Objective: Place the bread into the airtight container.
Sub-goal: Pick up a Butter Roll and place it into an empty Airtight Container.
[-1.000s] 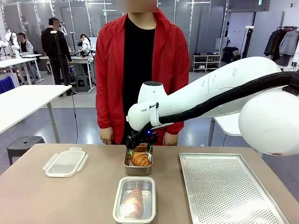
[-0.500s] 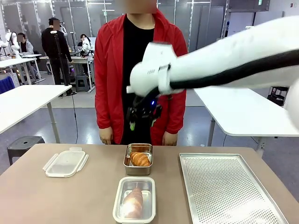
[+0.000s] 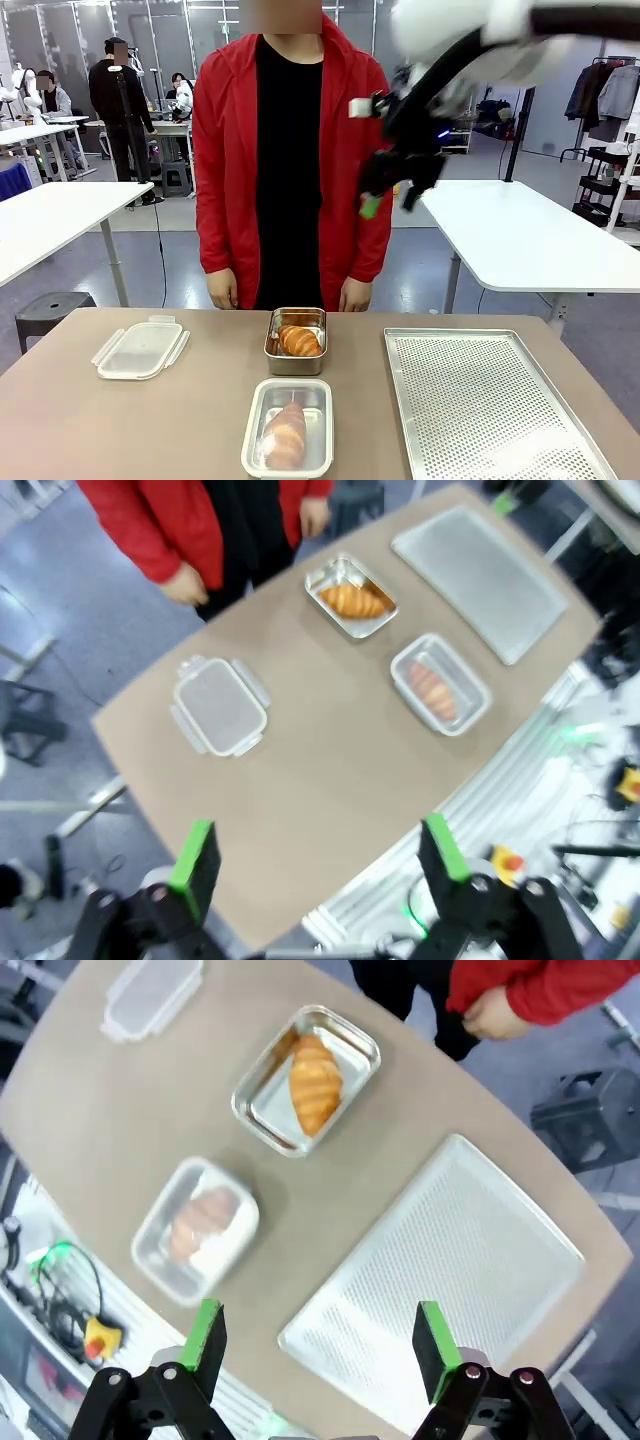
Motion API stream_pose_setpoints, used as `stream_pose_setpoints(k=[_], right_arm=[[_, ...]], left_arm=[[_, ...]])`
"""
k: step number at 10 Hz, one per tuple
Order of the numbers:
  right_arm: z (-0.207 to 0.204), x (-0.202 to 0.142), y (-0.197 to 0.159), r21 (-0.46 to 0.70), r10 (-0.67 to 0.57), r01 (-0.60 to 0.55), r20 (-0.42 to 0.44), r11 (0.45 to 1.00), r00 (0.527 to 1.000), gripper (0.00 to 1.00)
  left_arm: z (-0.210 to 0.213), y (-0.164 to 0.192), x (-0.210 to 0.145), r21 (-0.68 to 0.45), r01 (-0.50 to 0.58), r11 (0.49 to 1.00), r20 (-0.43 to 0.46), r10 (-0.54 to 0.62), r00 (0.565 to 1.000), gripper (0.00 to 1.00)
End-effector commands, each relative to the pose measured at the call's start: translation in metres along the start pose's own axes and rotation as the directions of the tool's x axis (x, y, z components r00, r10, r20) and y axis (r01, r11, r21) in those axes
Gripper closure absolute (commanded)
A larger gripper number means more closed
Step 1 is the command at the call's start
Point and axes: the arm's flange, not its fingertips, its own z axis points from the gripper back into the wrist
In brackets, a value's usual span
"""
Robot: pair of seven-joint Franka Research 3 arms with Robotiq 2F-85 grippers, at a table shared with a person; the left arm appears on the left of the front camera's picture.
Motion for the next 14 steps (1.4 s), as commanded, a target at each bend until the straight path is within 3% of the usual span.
stream_pose_setpoints(k=[1,4,6,8,14], right_arm=[[0.064,-0.052,-0.01,-0.04,0.036,-0.035,0.027,0.999,0.999,0.07],[0.176,-0.123,0.004,-0.182,-0.031,0.037,0.034,0.983,0.999,0.07],[0.217,-0.166,0.019,-0.228,-0.041,0.045,0.026,0.973,0.999,0.07],[0.222,-0.185,0.017,-0.207,-0.043,0.056,0.07,0.977,0.997,0.07],[0.231,-0.178,0.025,-0.228,-0.017,0.026,0.041,0.973,0.999,0.07]], left_arm=[[0.001,-0.001,0.002,-0.009,0.002,1.0,0.011,-0.002,1.0,0.0],[0.001,-0.001,0.002,-0.009,0.002,1.0,0.011,-0.002,1.0,0.0],[0.001,-0.001,0.002,-0.009,0.002,1.0,0.011,-0.002,1.0,0.0],[0.001,-0.001,0.002,-0.009,0.002,1.0,0.011,-0.002,1.0,0.0],[0.001,-0.001,0.002,-0.009,0.002,1.0,0.011,-0.002,1.0,0.0]])
